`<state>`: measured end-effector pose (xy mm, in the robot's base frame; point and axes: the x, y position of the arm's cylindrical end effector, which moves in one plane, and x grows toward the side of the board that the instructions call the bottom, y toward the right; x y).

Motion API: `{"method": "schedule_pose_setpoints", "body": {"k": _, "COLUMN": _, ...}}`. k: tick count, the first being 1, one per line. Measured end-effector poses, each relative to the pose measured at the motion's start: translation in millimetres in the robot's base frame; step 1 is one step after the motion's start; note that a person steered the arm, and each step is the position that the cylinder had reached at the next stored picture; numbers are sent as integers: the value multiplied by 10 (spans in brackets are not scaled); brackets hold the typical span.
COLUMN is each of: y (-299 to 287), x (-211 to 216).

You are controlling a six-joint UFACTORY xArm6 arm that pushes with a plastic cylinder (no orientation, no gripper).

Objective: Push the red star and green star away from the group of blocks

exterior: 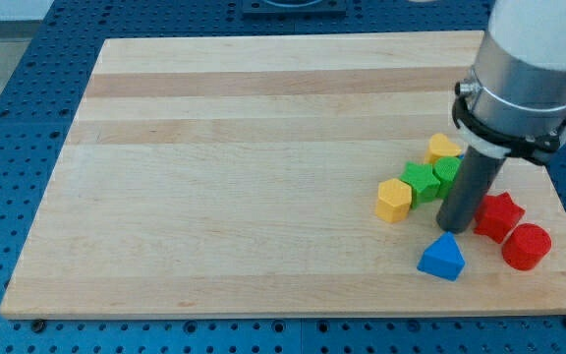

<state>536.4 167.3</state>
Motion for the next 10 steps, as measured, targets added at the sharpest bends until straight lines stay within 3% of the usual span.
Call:
{"method": "schedule_pose_setpoints", "body": {"k": 5, "y": 36, "x": 525}}
{"method": "schedule_pose_setpoints", "body": {"k": 10, "y": 832, "x": 682}}
